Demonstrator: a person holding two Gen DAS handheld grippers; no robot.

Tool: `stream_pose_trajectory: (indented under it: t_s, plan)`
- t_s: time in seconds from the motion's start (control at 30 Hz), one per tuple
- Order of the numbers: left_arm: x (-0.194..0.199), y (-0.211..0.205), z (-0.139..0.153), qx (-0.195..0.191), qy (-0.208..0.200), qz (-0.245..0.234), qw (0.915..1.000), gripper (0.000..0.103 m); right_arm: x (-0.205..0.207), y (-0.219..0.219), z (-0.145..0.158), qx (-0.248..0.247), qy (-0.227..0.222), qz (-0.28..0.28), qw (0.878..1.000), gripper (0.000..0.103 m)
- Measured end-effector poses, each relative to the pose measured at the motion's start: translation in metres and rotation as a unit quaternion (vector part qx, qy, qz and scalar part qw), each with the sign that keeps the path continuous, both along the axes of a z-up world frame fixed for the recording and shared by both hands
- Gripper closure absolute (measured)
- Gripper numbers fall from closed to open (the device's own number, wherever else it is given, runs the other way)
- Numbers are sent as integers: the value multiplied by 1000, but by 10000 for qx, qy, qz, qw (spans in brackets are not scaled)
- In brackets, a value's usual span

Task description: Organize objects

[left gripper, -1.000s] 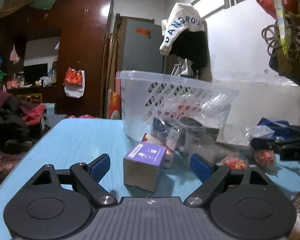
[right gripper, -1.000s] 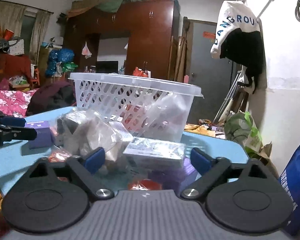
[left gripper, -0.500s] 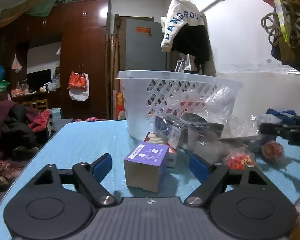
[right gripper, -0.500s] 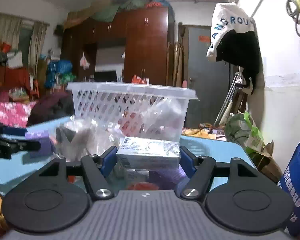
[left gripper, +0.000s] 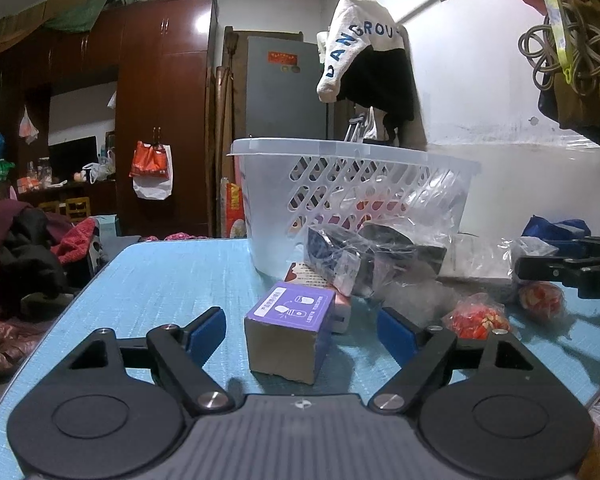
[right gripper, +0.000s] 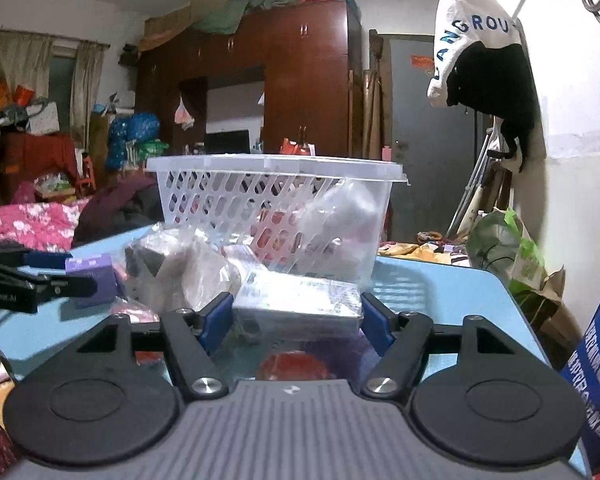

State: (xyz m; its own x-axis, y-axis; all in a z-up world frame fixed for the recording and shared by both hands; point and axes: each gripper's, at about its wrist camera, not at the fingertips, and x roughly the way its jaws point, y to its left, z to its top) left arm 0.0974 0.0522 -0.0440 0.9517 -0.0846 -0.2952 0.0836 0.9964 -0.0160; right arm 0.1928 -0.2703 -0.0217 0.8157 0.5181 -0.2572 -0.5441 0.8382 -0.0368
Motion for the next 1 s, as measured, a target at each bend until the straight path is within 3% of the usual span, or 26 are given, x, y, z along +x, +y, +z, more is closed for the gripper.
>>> stream_pose_trajectory:
  t_s: [0.37,0.5,0.77,0.83,0.9,1.0]
  plan:
    - [-1,-5,0,206,-13,-76,9998,17,-2,-15,-1,390,-44,68,9992,33]
    - [0,-5,0,210,-10,-73,9998,17,-1,-17,-3,228,193,151,9994,32]
    - [0,-8,-1,229,-10,-68,9997,17,-7,-22,-7,187,138,118,9997,34]
    - [-2,-8,0,226,-144,8,9996,23,-8,-22,-6,209,70,58,9997,34]
    - [-3,-9,-3,201,-114,-33,9997,58,-11,-24,-6,245,15,30,9997,34]
    - [-4,-9,-7,142,-119,-21,9998,62,-14,-28,-4,335,-26,16,9994,34]
